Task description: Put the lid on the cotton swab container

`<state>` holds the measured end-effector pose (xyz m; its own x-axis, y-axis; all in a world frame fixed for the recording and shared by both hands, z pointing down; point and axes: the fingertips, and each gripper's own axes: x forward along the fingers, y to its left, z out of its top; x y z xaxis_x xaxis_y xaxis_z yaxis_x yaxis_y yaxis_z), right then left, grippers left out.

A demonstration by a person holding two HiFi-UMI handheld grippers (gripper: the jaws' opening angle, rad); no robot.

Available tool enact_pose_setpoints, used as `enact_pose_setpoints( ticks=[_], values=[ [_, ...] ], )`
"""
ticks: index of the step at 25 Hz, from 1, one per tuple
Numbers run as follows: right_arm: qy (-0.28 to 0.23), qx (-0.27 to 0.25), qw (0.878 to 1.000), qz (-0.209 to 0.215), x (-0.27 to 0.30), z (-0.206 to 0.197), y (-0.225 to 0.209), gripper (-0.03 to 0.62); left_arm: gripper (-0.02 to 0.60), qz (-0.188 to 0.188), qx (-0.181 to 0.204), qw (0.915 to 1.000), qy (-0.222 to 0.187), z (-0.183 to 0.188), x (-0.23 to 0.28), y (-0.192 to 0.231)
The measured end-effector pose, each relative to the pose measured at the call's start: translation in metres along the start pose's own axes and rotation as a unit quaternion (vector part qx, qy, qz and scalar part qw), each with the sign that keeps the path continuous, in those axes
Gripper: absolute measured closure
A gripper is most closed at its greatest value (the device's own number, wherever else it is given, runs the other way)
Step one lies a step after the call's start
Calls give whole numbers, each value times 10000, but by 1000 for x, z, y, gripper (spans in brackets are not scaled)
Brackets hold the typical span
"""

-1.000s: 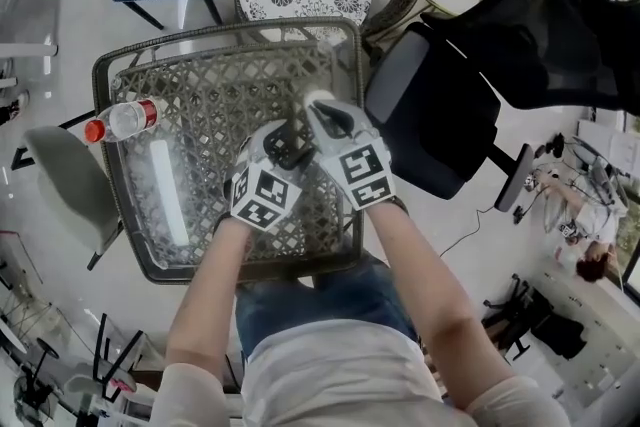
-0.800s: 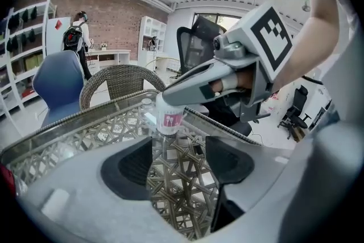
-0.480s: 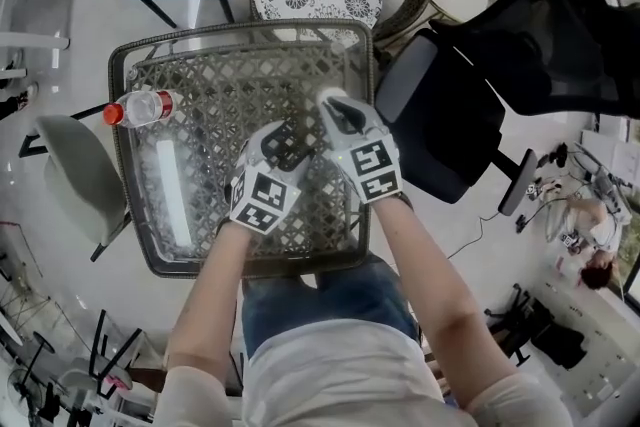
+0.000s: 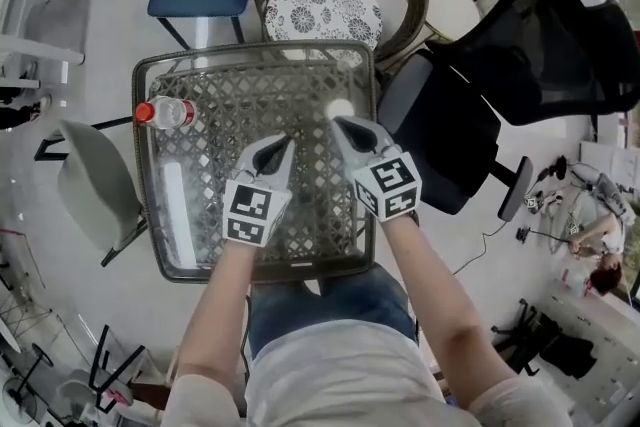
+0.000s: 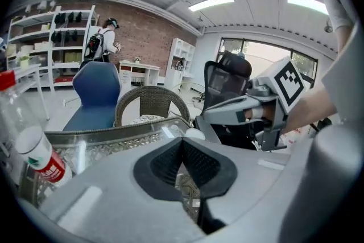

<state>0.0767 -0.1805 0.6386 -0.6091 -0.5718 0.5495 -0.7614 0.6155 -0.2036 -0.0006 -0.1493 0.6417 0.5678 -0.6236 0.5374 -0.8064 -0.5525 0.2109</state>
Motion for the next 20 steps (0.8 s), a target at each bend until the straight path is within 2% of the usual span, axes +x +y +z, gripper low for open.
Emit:
enact_pose_setpoints(
  ticks=[3, 7, 11, 20],
  values=[
    [-176, -73, 9998, 14, -13, 16, 14, 589, 574, 80, -135, 9997, -165, 10, -19, 5],
    [-308, -209, 9993, -6, -30, 36, 35, 591, 574, 97, -40, 9995, -310, 23, -52, 8],
    [-453, -231, 9987, -27, -47, 57, 55, 591, 574, 285, -43, 9989, -367, 35, -90, 17],
    [-781, -412, 9961, 23, -89, 113, 108, 591, 574, 351, -6, 9951, -921, 86, -169, 23]
  ],
)
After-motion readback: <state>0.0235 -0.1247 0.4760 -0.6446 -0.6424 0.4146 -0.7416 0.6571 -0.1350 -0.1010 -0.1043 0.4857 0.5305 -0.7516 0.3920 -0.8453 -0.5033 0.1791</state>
